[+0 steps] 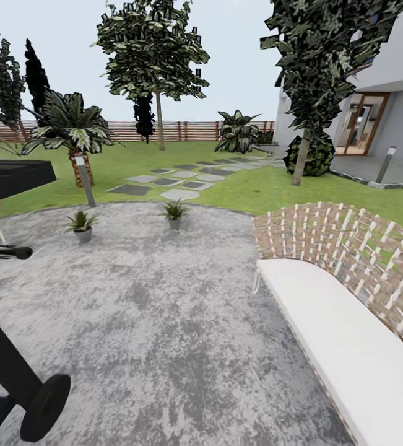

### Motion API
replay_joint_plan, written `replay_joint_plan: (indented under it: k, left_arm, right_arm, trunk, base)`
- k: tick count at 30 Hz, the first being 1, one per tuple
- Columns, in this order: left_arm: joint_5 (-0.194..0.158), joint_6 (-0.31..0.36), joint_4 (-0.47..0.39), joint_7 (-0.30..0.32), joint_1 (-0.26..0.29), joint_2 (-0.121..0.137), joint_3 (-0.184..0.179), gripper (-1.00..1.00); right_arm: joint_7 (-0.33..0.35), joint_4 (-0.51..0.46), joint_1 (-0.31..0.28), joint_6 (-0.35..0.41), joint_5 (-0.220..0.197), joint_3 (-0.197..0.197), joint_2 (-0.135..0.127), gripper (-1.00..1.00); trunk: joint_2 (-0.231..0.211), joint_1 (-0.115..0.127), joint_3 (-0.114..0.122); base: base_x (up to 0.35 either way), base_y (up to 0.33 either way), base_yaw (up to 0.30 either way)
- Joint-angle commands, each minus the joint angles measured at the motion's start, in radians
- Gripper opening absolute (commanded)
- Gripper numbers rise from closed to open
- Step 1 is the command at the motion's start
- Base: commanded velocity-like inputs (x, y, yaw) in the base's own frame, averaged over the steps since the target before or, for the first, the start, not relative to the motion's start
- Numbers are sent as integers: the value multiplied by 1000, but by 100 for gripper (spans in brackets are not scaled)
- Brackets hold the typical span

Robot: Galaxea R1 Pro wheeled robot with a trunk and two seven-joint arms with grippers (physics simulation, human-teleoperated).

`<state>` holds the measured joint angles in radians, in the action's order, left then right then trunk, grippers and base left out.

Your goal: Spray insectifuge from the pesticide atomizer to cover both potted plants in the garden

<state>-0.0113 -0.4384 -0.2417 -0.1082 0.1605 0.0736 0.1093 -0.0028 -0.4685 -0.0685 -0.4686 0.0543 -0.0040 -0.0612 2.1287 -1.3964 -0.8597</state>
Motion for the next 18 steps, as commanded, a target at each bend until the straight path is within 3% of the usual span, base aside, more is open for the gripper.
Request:
replay_joint_plan:
  k: [1,12,18]
  left_arm:
    - [-1,-3,1,-1,1,0,1,100]
    - [-1,-3,1,-1,0,0,1,100]
    - [-1,-3,1,-1,0,0,1,100]
  right_arm:
    - [0,1,-1,-3,5,-1,0,100]
    - [0,1,-1,-4,5,0,1,100]
    - [0,1,-1,-3,5,-1,1,100]
  trunk:
    - [0,0,-1]
    - [0,0,-1]
    - [0,0,-1]
  base:
    - [339,0,0]
    - [339,0,184]
    - [339,0,39]
